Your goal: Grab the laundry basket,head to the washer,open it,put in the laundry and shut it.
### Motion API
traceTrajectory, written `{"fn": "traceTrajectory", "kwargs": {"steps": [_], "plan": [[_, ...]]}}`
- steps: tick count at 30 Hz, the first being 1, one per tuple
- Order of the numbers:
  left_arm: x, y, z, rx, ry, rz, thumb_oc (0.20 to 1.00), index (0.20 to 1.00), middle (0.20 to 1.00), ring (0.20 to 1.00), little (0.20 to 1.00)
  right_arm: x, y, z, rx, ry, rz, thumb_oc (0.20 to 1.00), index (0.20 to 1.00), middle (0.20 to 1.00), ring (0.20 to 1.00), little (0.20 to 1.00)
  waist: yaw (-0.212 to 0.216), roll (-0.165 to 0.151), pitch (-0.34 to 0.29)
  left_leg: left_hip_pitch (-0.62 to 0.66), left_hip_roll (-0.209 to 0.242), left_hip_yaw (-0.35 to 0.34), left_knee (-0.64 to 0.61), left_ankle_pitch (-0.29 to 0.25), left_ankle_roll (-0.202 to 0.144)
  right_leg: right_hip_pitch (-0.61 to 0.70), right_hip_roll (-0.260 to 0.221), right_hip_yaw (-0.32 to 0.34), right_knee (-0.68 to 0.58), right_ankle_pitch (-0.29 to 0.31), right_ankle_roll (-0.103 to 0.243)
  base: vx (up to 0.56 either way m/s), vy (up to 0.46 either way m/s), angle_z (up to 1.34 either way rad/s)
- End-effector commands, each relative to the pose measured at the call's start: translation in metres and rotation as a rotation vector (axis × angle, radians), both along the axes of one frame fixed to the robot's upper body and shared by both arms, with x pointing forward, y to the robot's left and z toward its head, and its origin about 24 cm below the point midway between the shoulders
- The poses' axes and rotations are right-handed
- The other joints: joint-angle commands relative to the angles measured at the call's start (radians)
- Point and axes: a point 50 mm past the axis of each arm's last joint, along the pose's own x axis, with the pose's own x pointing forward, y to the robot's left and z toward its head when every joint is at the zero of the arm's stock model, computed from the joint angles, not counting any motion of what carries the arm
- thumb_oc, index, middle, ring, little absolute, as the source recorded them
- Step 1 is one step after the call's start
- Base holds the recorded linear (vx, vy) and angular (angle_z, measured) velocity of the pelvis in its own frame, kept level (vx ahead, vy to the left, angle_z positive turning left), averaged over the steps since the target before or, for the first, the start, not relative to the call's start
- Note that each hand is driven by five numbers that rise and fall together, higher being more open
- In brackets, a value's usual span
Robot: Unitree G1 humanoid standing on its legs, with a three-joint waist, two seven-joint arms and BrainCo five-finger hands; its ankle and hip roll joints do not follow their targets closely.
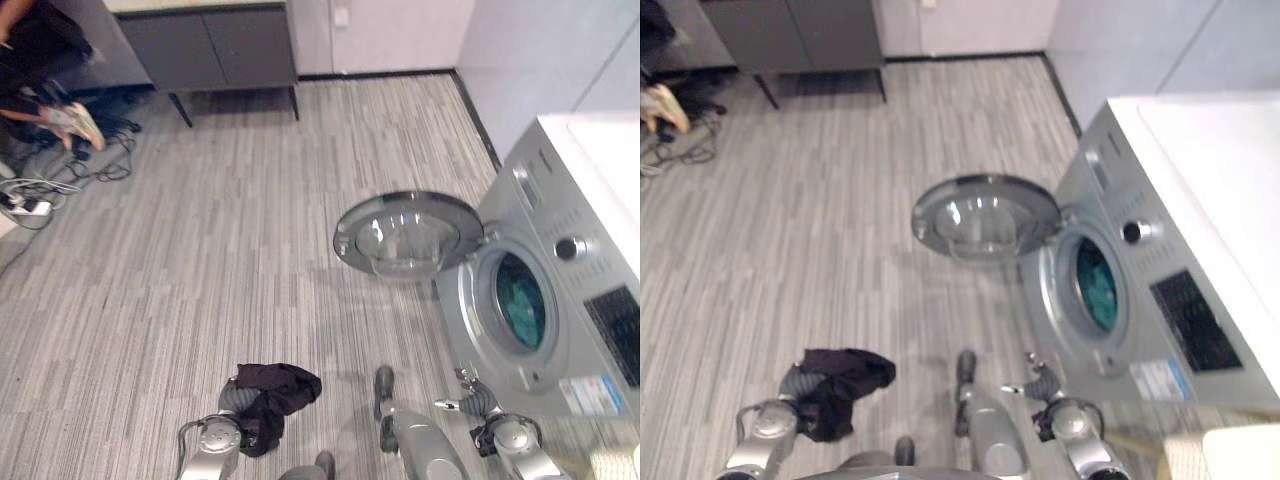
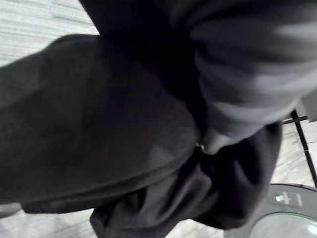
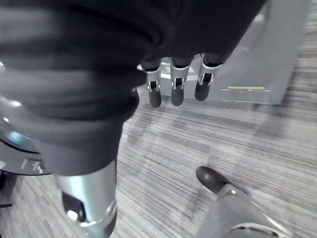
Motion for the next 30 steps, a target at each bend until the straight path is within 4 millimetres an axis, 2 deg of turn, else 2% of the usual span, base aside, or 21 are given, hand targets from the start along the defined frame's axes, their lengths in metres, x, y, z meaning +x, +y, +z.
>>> {"fn": "traceTrajectory", "kwargs": {"steps": [1,2,3,5,6,7,9,11,13,14,18,19,20,21,22,24,25,27,28,29,30], "plan": [[0.012,0.008,0.018,0.05,-0.096,-0.056,0.2,0.2,0.2,0.2,0.2,0.014,-0.009,0.015,-0.005,-0.087,-0.005,1.0,1.0,1.0,1.0,1.0,-0.017,-0.041,-0.03,-0.156,-0.034,0.073,0.246,0.008,-0.034,0.111,-0.033,0.032,-0.024,-0.123,0.052,0.18,-0.136,0.15],[0.016,0.005,0.019,0.043,-0.102,-0.063,0.2,0.2,0.2,0.2,0.2,0.015,-0.014,0.017,-0.013,-0.09,-0.017,1.0,1.0,1.0,1.0,1.0,-0.016,-0.053,-0.022,-0.211,0.002,0.107,0.341,0.047,-0.038,0.151,-0.03,0.032,-0.042,-0.148,0.031,0.16,-0.124,-0.05],[0.018,0.003,0.019,0.039,-0.104,-0.072,0.2,0.2,0.2,0.2,0.2,0.015,-0.016,0.016,-0.022,-0.086,-0.021,1.0,1.0,1.0,1.0,1.0,-0.012,-0.06,-0.017,-0.246,0.015,0.126,0.356,0.04,-0.027,0.167,-0.034,0.032,-0.051,-0.157,0.025,0.2,-0.14,-0.26],[0.02,0.0,0.019,0.038,-0.102,-0.082,0.2,0.2,0.2,0.2,0.2,0.015,-0.018,0.016,-0.032,-0.082,-0.025,1.0,1.0,1.0,1.0,1.0,-0.006,-0.063,-0.012,-0.278,0.021,0.138,0.353,0.023,-0.018,0.181,-0.036,0.035,-0.057,-0.164,0.025,0.13,-0.033,-0.34],[0.02,-0.001,0.018,0.048,-0.093,-0.108,0.2,0.2,0.2,0.2,0.2,0.014,-0.021,0.016,-0.041,-0.082,-0.035,1.0,1.0,1.0,1.0,1.0,-0.002,-0.071,-0.009,-0.312,0.016,0.136,0.278,-0.001,-0.004,0.197,-0.037,0.048,-0.067,-0.175,0.033,0.19,0.01,-0.23],[0.021,-0.002,0.018,0.055,-0.093,-0.121,0.2,0.2,0.2,0.2,0.2,0.014,-0.022,0.016,-0.045,-0.083,-0.04,1.0,1.0,1.0,1.0,1.0,-0.001,-0.071,-0.005,-0.33,0.018,0.128,0.243,0.014,-0.007,0.204,-0.035,0.055,-0.067,-0.181,0.035,0.26,0.04,-0.25],[0.022,-0.004,0.019,0.066,-0.096,-0.149,0.2,0.2,0.2,0.2,0.2,0.012,-0.024,0.015,-0.052,-0.077,-0.042,1.0,1.0,1.0,1.0,1.0,0.011,-0.063,0.005,-0.376,0.018,0.081,0.148,0.1,-0.027,0.229,-0.015,0.086,-0.065,-0.197,0.035,0.21,0.1,-0.35],[0.022,-0.006,0.02,0.064,-0.097,-0.173,0.2,0.2,0.2,0.2,0.2,0.012,-0.024,0.014,-0.064,-0.073,-0.032,1.0,1.0,1.0,1.0,1.0,0.027,-0.05,0.019,-0.398,0.006,-0.008,0.07,0.162,-0.049,0.25,0.012,0.135,-0.055,-0.213,0.031,0.24,0.143,-0.66],[0.023,-0.012,0.02,0.062,-0.1,-0.211,0.2,0.2,0.2,0.2,0.2,0.015,-0.024,0.015,-0.069,-0.08,-0.022,1.0,1.0,1.0,1.0,1.0,0.031,-0.044,0.021,-0.42,-0.017,-0.101,0.05,0.185,-0.057,0.254,0.031,0.191,-0.039,-0.22,0.029,0.23,0.168,-1.23],[0.024,-0.017,0.02,0.066,-0.097,-0.256,0.2,0.2,0.2,0.2,0.2,0.014,-0.023,0.014,-0.072,-0.074,-0.012,1.0,1.0,1.0,1.0,1.0,0.025,-0.043,0.016,-0.401,-0.019,-0.109,0.04,0.167,-0.055,0.264,0.031,0.219,-0.027,-0.238,0.033,0.27,0.197,-1.39],[0.026,-0.023,0.02,0.087,-0.091,-0.327,0.2,0.2,0.2,0.2,0.2,0.012,-0.021,0.011,-0.059,-0.057,-0.013,1.0,1.0,1.0,1.0,1.0,0.004,-0.041,-0.011,-0.373,-0.012,-0.074,0.037,0.158,-0.033,0.263,0.011,0.258,0.003,-0.247,0.045,0.2,0.176,-0.73],[0.028,-0.022,0.021,0.093,-0.094,-0.336,0.2,0.2,0.2,0.2,0.2,0.013,-0.019,0.011,-0.056,-0.06,-0.007,1.0,1.0,1.0,1.0,1.0,0.002,-0.041,-0.014,-0.367,-0.012,-0.055,0.036,0.152,-0.027,0.256,0.005,0.274,0.017,-0.25,0.052,0.21,0.303,-1.09],[0.033,-0.022,0.026,0.106,-0.115,-0.361,0.2,0.2,0.2,0.2,0.2,0.016,-0.014,0.012,-0.043,-0.066,0.009,1.0,1.0,1.0,1.0,1.0,-0.009,-0.043,-0.016,-0.354,-0.009,0.003,0.049,0.131,-0.012,0.23,-0.009,0.299,0.054,-0.248,0.068,0.22,0.48,-1.59],[0.042,-0.022,0.039,0.137,-0.178,-0.376,0.2,0.2,0.2,0.2,0.2,0.025,-0.005,0.015,-0.043,-0.078,0.056,1.0,1.0,1.0,1.0,1.0,-0.011,-0.041,-0.008,-0.307,0.019,0.133,0.062,0.07,0.023,0.163,-0.039,0.278,0.151,-0.232,0.097,0.21,0.475,-1.59],[0.049,-0.023,0.045,0.141,-0.211,-0.373,0.2,0.2,0.2,0.2,0.2,0.032,0.0,0.018,-0.04,-0.101,0.067,1.0,1.0,1.0,1.0,1.0,-0.004,-0.037,-0.011,-0.276,0.037,0.197,0.05,0.052,0.028,0.127,-0.079,0.16,0.185,-0.217,0.105,0.17,0.371,-1.36],[0.053,-0.024,0.048,0.138,-0.234,-0.361,0.2,0.2,0.2,0.2,0.2,0.036,0.004,0.021,-0.032,-0.118,0.085,1.0,1.0,1.0,1.0,1.0,-0.004,-0.039,-0.017,-0.247,0.044,0.248,0.043,0.038,0.028,0.123,-0.11,0.05,0.177,-0.219,0.107,0.11,0.095,-3.09],[0.055,-0.022,0.051,0.128,-0.253,-0.33,0.2,0.2,0.2,0.2,0.2,0.04,0.007,0.023,-0.034,-0.131,0.1,1.0,1.0,1.0,1.0,1.0,0.008,-0.041,-0.027,-0.209,0.055,0.316,0.019,0.032,0.023,0.118,-0.137,-0.08,0.139,-0.206,0.092,0.2,0.036,-3.98],[0.055,-0.02,0.051,0.12,-0.252,-0.31,0.2,0.2,0.2,0.2,0.2,0.04,0.007,0.023,-0.045,-0.129,0.103,1.0,1.0,1.0,1.0,1.0,0.017,-0.031,-0.032,-0.171,0.068,0.349,0.007,0.009,0.015,0.107,-0.165,-0.198,0.151,-0.213,0.09,0.18,-0.007,-2.05],[0.055,-0.02,0.051,0.12,-0.252,-0.31,0.2,0.2,0.2,0.2,0.2,0.04,0.007,0.023,-0.046,-0.129,0.103,1.0,1.0,1.0,1.0,1.0,0.017,-0.03,-0.032,-0.17,0.068,0.349,0.007,0.009,0.015,0.107,-0.165,-0.198,0.151,-0.213,0.09,0.15,-0.101,-1.45],[0.052,-0.019,0.048,0.111,-0.24,-0.294,0.2,0.2,0.2,0.2,0.2,0.036,0.005,0.021,-0.044,-0.118,0.087,1.0,1.0,1.0,1.0,1.0,0.008,-0.028,-0.039,-0.137,0.077,0.386,0.004,-0.005,0.013,0.094,-0.187,-0.268,0.157,-0.199,0.092,0.15,-0.134,-1.68],[0.052,-0.019,0.047,0.109,-0.238,-0.292,0.2,0.2,0.2,0.2,0.2,0.034,0.003,0.02,-0.044,-0.113,0.078,1.0,1.0,1.0,1.0,1.0,-0.01,-0.027,-0.038,-0.128,0.08,0.39,0.011,-0.013,0.011,0.083,-0.179,-0.242,0.161,-0.196,0.097,0.22,-0.182,-1.07]]}}
